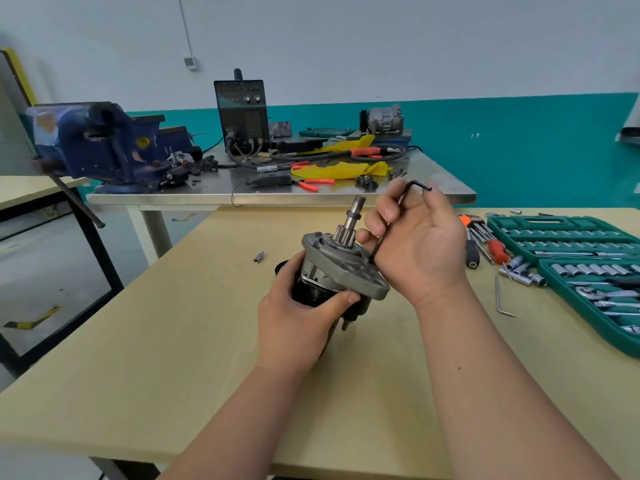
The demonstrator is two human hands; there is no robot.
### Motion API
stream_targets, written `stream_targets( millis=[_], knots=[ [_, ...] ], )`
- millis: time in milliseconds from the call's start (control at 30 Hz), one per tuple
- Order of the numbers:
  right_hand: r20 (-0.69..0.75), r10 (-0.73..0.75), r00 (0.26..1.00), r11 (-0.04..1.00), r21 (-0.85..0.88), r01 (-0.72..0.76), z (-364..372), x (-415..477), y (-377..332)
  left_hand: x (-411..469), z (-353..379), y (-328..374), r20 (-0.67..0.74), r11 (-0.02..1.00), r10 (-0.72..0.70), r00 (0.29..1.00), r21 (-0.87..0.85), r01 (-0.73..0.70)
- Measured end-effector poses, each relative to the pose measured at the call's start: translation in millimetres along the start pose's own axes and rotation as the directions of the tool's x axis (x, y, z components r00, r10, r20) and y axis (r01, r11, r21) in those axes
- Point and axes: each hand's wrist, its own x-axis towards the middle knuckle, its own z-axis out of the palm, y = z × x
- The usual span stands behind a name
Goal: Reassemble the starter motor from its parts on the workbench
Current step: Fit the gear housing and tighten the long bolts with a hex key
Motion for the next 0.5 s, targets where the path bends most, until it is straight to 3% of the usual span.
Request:
stream_targets(
  millis=[200,500],
  knots=[
    [-0.029,0.059,0.998,0.993,0.1,-0.056,-2.2,-0.7,-2.8,-0.1,-0.7,0.3,0.011,1.0,0.01,1.0,-0.007,-0.01],
    [-0.103,0.059,0.993,0.995,0.085,-0.05,-0.6,0.8,-1.0,0.0,-1.6,1.4,0.027,1.0,0.016,1.0,-0.016,-0.016]
  ],
)
